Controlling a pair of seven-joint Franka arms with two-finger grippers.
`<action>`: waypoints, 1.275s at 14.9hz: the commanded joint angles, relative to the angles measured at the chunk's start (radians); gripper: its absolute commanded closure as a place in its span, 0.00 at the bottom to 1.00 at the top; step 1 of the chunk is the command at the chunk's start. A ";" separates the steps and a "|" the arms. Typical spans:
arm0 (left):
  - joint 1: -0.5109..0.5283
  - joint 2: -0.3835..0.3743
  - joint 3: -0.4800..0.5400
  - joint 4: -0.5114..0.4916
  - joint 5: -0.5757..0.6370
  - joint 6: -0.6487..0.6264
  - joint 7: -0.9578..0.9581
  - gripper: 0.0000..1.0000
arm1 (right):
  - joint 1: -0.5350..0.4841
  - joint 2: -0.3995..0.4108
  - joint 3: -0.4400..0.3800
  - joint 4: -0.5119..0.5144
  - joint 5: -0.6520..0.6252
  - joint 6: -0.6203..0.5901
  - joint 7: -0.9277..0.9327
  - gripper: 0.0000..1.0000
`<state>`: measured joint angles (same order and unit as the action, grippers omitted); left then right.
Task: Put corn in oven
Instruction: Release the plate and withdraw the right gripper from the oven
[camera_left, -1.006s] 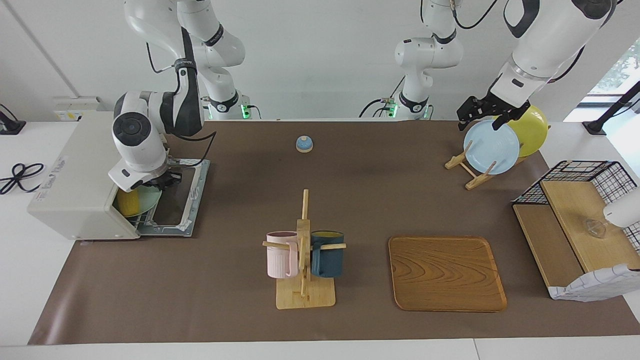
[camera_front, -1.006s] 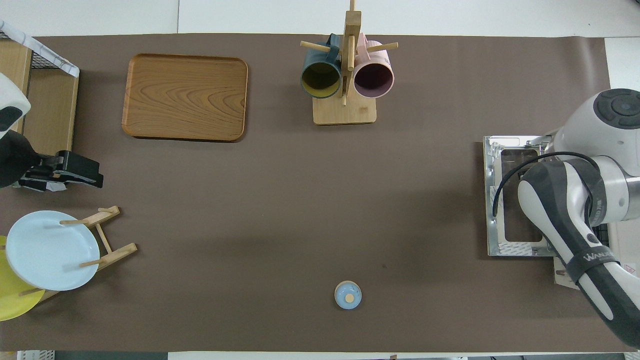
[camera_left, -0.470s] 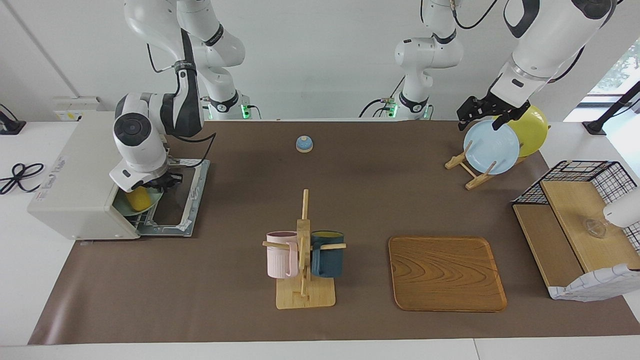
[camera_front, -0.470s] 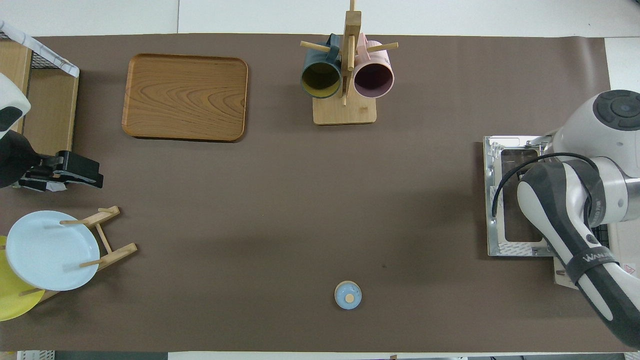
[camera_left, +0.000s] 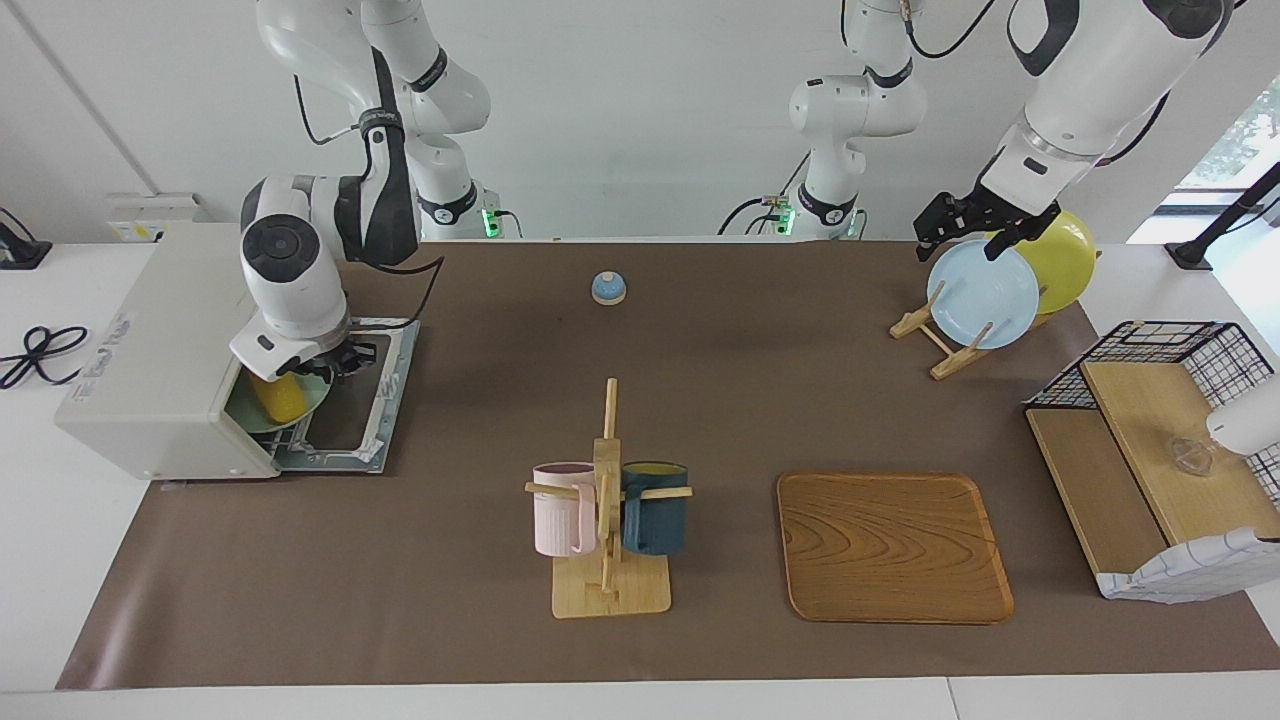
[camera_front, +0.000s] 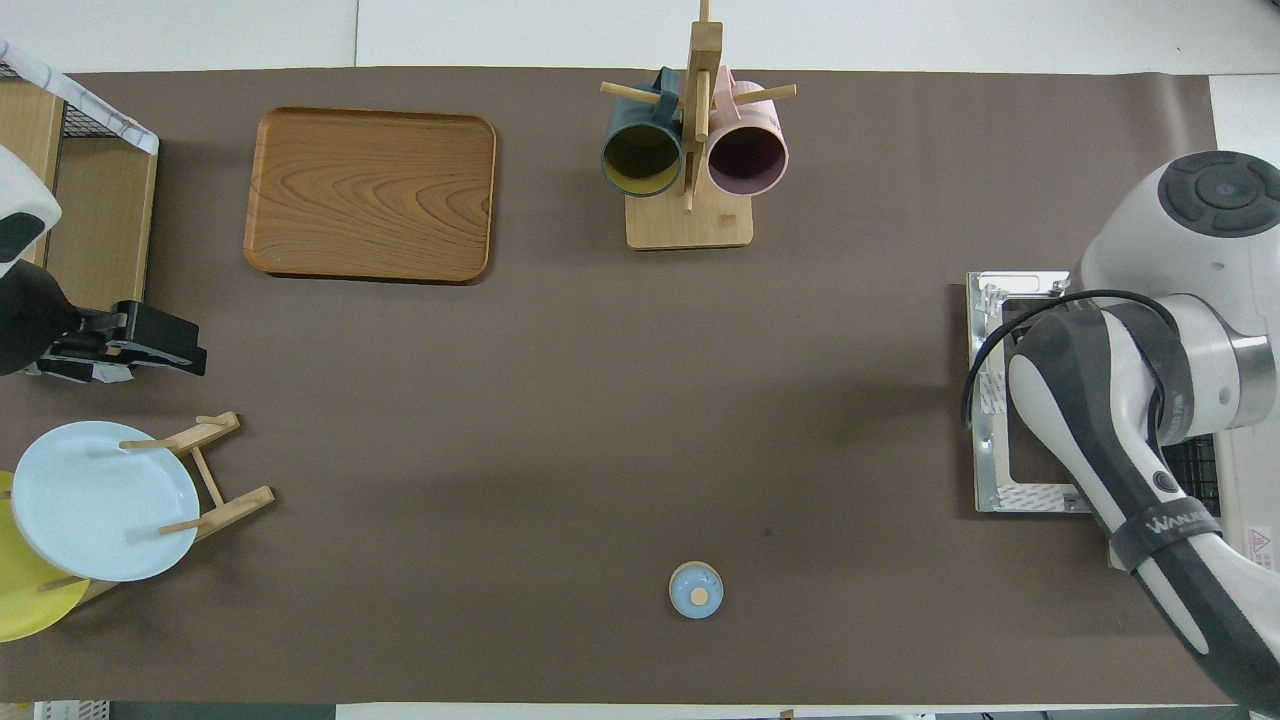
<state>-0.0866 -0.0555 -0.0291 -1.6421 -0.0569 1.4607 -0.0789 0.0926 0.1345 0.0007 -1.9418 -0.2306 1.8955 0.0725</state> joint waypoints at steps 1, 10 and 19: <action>0.001 -0.006 0.003 0.001 -0.006 -0.002 -0.004 0.00 | 0.048 -0.006 0.001 -0.069 0.028 0.100 0.101 1.00; 0.001 -0.006 0.003 0.001 -0.006 -0.002 -0.004 0.00 | 0.041 0.086 -0.001 -0.144 0.057 0.238 0.167 1.00; 0.001 -0.006 0.003 0.001 -0.006 -0.002 -0.004 0.00 | 0.012 0.082 -0.004 -0.177 0.027 0.209 0.165 1.00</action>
<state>-0.0866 -0.0555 -0.0291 -1.6421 -0.0569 1.4607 -0.0789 0.1222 0.2376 -0.0113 -2.0977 -0.1856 2.1171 0.2297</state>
